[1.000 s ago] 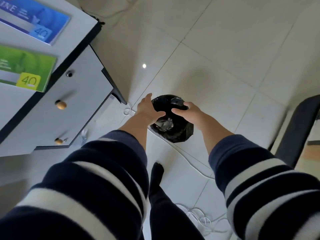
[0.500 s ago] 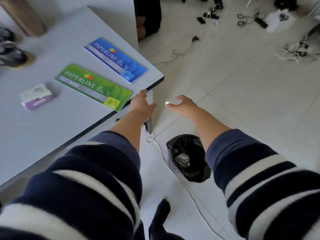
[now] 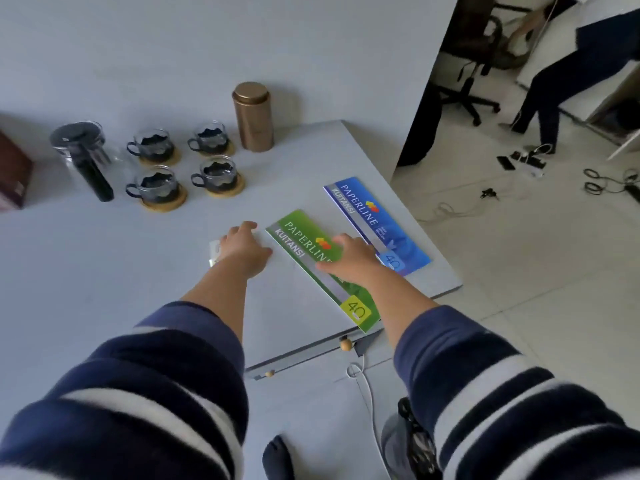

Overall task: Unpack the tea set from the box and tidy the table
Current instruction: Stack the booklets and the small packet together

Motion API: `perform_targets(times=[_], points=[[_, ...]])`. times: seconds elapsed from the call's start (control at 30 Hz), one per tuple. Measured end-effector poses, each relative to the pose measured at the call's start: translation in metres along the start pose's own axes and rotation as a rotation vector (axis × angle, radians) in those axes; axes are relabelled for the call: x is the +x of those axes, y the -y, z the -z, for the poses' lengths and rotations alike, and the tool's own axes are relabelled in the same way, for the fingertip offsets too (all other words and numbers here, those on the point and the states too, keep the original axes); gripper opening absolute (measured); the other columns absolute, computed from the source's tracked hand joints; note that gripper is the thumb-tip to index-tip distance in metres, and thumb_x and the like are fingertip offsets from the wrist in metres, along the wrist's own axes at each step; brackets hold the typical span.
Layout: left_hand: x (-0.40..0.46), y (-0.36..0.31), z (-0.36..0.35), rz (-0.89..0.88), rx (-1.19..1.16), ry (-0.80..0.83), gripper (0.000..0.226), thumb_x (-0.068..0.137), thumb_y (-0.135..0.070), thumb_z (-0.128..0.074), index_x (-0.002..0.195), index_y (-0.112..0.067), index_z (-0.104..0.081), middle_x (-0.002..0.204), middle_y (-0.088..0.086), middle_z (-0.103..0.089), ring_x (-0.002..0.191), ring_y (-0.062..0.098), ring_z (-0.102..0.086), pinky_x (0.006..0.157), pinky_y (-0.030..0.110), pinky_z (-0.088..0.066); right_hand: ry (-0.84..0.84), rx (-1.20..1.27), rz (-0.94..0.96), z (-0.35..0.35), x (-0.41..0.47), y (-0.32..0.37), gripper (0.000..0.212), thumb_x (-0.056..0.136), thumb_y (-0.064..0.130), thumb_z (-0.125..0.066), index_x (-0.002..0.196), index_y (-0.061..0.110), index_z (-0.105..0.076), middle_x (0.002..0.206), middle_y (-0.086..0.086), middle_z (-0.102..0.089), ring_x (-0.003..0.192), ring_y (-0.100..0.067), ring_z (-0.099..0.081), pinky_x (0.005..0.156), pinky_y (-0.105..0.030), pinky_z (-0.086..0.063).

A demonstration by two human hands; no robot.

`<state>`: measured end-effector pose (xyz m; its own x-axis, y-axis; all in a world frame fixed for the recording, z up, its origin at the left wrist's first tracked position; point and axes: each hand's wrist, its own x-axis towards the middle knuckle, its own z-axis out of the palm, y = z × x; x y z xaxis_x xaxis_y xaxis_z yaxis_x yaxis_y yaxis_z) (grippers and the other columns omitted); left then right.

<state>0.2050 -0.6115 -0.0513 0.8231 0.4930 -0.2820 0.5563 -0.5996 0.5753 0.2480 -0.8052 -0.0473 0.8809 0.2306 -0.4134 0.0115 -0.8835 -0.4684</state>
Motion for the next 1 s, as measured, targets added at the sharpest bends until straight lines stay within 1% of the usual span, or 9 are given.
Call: perform_targets(times=[0.13,0.2,0.4,0.57,0.63,0.77,0.87,0.93,1.0], points=[[0.020,0.041,0.007,0.040,0.210,0.111,0.095,0.081,-0.041,-0.072,0.153,-0.020,-0.015,0.160,0.002,-0.017,0.148,0.027,-0.009,0.118,0.051,-0.018,-0.046,-0.160,0.002,-0.028,0.023,0.019,0.079,0.071,0.057,-0.068,0.138,0.030,-0.036,0.135,-0.005,-0.040,0.128,-0.029,-0.035,0.099,-0.045,-0.038],[0.026,0.051,0.007,0.056,0.245,0.147,0.105,0.077,-0.051,-0.072,0.154,-0.020,-0.007,0.160,-0.001,-0.016,0.147,0.027,-0.011,0.114,0.053,-0.023,-0.084,-0.222,-0.015,-0.038,0.031,0.023,0.088,0.067,0.060,-0.069,0.140,0.028,-0.032,0.136,-0.005,-0.037,0.128,-0.029,-0.033,0.098,-0.044,-0.038],[0.038,0.047,0.013,0.101,0.339,0.032,0.100,0.062,-0.075,-0.067,0.138,-0.017,-0.040,0.133,0.007,-0.042,0.126,0.029,-0.037,0.098,0.044,-0.039,-0.176,-0.188,-0.061,-0.037,0.048,0.032,0.099,0.061,0.054,-0.078,0.139,0.017,-0.029,0.137,-0.011,-0.038,0.128,-0.030,-0.034,0.100,-0.043,-0.037],[0.057,0.014,0.007,0.347,-0.176,0.066,0.121,0.046,-0.093,-0.046,0.131,-0.006,-0.049,0.123,0.014,-0.053,0.115,0.033,-0.053,0.099,0.045,-0.047,-0.104,-0.169,-0.086,-0.028,0.060,0.035,0.117,0.056,0.052,-0.081,0.147,0.016,-0.016,0.139,-0.015,-0.033,0.130,-0.033,-0.031,0.105,-0.041,-0.032],[0.066,-0.006,0.005,0.352,-0.467,0.106,0.117,0.043,-0.088,-0.056,0.129,-0.008,-0.050,0.120,0.011,-0.057,0.108,0.028,-0.059,0.097,0.043,-0.050,-0.114,-0.107,-0.079,-0.026,0.066,0.038,0.115,0.057,0.050,-0.080,0.146,0.017,-0.015,0.138,-0.014,-0.032,0.130,-0.033,-0.029,0.106,-0.040,-0.030],[0.081,-0.050,-0.004,0.348,-0.893,0.216,0.078,0.074,-0.060,-0.070,0.126,-0.015,-0.035,0.118,0.007,-0.058,0.102,0.023,-0.062,0.087,0.041,-0.053,-0.128,0.060,0.040,-0.013,0.087,0.054,0.110,0.060,0.045,-0.080,0.146,0.017,-0.016,0.132,-0.010,-0.030,0.128,-0.032,-0.036,0.105,-0.043,-0.036],[0.100,-0.074,-0.012,0.330,-0.886,0.091,0.083,0.069,-0.052,-0.079,0.126,-0.020,-0.027,0.119,0.007,-0.053,0.096,0.022,-0.061,0.076,0.038,-0.053,-0.092,0.175,0.140,0.007,0.107,0.058,0.095,0.063,0.044,-0.079,0.140,0.019,-0.029,0.126,-0.007,-0.032,0.124,-0.026,-0.038,0.103,-0.041,-0.039],[0.117,-0.081,-0.016,0.319,-0.810,0.012,0.089,0.062,-0.054,-0.081,0.126,-0.022,-0.027,0.125,0.010,-0.051,0.106,0.028,-0.060,0.089,0.044,-0.054,-0.017,0.275,0.171,0.024,0.124,0.054,0.084,0.065,0.046,-0.077,0.137,0.021,-0.041,0.126,-0.005,-0.039,0.123,-0.021,-0.040,0.105,-0.039,-0.039],[0.131,-0.087,-0.021,0.313,-0.769,-0.048,0.074,0.074,-0.043,-0.077,0.125,-0.018,-0.029,0.129,0.014,-0.050,0.111,0.033,-0.059,0.096,0.049,-0.051,-0.022,0.352,0.138,0.042,0.141,0.043,0.069,0.075,0.039,-0.073,0.137,0.021,-0.047,0.128,-0.007,-0.048,0.124,-0.025,-0.045,0.105,-0.041,-0.040]])
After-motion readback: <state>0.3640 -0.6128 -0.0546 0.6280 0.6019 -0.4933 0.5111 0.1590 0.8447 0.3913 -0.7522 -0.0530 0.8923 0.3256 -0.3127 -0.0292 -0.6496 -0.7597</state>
